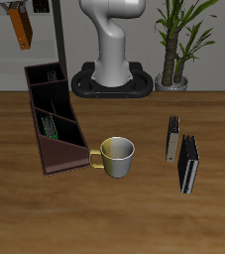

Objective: Place the green book into the right desk caddy's left compartment and place the black book into the right desk caddy's right compartment and place the orange book into the right desk caddy's right compartment

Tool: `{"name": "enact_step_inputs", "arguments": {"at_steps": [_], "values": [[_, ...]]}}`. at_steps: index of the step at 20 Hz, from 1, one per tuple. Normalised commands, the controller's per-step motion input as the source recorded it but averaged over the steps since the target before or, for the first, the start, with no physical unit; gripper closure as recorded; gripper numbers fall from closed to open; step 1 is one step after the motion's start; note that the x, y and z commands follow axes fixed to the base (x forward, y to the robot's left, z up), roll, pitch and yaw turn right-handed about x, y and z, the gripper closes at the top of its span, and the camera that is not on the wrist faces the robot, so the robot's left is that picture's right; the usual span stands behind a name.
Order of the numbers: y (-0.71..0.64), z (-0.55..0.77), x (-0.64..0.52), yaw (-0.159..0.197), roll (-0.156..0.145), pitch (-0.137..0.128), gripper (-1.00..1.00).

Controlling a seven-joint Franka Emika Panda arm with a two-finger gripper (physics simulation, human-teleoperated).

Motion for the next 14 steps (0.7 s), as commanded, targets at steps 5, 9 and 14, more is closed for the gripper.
{"name": "enact_step_inputs", "arguments": {"at_steps": [5, 9, 14], "values": [[0.02, -0.11, 0.16, -0.001, 0.008, 0.016, 1.0], [0.01, -0.12, 0.11, -0.009, 0.004, 0.015, 1.0], [-0.01, -0.21, 0.16, -0.014, 0.006, 0.025, 1.0]]}}
